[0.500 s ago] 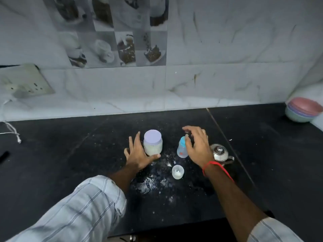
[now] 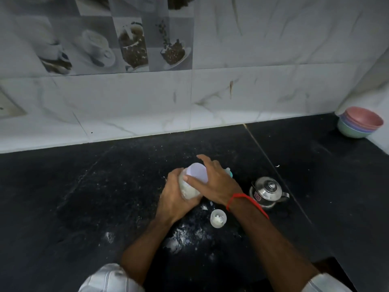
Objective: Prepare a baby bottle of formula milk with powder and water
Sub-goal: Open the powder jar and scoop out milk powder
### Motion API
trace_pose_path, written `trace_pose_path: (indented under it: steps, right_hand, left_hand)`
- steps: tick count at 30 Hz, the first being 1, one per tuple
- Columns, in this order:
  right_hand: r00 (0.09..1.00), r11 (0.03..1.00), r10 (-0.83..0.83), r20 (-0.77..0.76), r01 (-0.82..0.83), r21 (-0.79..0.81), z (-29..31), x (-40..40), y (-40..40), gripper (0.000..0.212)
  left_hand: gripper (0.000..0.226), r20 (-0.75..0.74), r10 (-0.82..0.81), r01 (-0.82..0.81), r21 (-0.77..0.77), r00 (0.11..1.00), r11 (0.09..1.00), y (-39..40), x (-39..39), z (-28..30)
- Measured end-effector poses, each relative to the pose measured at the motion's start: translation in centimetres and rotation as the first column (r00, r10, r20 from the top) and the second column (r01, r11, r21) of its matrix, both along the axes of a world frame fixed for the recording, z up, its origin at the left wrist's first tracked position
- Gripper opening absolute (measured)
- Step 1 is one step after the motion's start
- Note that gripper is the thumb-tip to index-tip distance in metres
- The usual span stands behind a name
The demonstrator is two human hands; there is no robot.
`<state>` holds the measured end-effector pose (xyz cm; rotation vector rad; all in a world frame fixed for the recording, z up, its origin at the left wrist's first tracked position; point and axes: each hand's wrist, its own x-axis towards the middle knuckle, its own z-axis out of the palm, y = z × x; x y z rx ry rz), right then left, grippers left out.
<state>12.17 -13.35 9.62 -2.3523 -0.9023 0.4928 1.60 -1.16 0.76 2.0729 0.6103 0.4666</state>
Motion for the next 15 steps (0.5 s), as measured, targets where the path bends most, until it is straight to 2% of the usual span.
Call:
trace_pose_path:
  steps: [3,5,7,11,15]
  right_hand:
    - [0.987,0.987,0.11,0.121,-0.094,-0.134,-0.3,-0.3,1.3,0.069]
    - [0.947,0.993,0.094,0.306,-0.07,-0.091,-0.7,-0.7,1.7,0.072]
    - [0.906,0.997,0.077,0.416,-0.073,-0.025,-0.9,-0.7,1.7,0.078]
    - [0.885,0.971,0.103,0.454,-0.188,0.146,-1.4,-0.2,0.6,0.061]
    - [0.883,0.905,0.136,0.45,-0.296,0.306,-1.1,-0.5,-0.6,0.048]
  left_hand:
    - [0.098,0.004,0.012,-0.012,0.104,1.0,0.995,-1.5,-1.1,1.7]
    - [0.094,0.018,0.025,-0.026,0.072,1.0,0.997,-1.8,-1.6,2.6]
    - [0.083,0.008,0.004,-0.004,0.021,1.0,1.0,-1.9,-2.0,3.5]
    - [0.083,-0.013,-0.023,0.023,0.0,1.0,1.0,-2.7,-2.9,4.7]
    - [0.08,-0.03,-0.028,0.028,-0.026,0.999,0.999,-3.2,-3.8,5.9]
